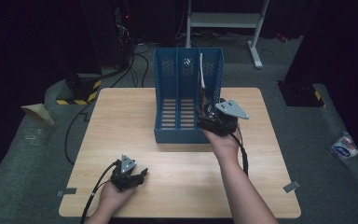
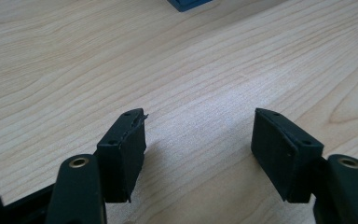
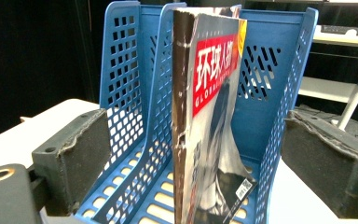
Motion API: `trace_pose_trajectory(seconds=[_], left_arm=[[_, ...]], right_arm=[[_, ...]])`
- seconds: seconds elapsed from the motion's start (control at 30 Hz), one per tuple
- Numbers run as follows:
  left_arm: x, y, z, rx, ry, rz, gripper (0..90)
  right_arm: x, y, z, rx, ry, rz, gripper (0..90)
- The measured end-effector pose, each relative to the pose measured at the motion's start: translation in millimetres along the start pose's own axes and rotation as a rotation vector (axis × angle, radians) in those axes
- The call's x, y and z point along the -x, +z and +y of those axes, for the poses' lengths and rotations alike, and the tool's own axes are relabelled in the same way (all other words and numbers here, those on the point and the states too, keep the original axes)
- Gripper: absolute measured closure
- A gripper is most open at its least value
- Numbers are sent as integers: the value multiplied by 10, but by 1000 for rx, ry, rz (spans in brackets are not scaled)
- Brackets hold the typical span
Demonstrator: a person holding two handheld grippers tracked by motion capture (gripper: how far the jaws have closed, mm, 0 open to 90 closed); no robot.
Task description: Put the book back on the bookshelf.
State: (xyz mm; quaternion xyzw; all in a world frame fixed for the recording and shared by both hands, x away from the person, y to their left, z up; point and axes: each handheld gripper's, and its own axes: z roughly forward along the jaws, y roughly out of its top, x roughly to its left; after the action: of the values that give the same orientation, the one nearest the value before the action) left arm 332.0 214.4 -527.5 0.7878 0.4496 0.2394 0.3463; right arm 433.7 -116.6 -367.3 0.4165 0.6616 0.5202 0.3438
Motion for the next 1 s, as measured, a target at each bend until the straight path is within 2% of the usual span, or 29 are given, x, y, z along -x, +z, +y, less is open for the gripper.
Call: trace_pose_trajectory(seconds=[0.2,0.53,0.73,0.87,1.0], left_arm=[[3,0,0,0,-4,0,352],[5,-1,-1,0,-3,2,352],[6,-3,0,-2,2,6,349],[6,-2,0,-2,1,7,345],[5,-2,-2,0,-2,9,344]], right_arm=[[-8,-110,-131,-19,5,16,83],[2,-279,-464,-57,-14,-2,84],[74,-376,-791,-117,-34,-28,85],[146,-451,-1065,-179,-23,-60,87],[238,-550,-1344,-252,-42,-98,89]])
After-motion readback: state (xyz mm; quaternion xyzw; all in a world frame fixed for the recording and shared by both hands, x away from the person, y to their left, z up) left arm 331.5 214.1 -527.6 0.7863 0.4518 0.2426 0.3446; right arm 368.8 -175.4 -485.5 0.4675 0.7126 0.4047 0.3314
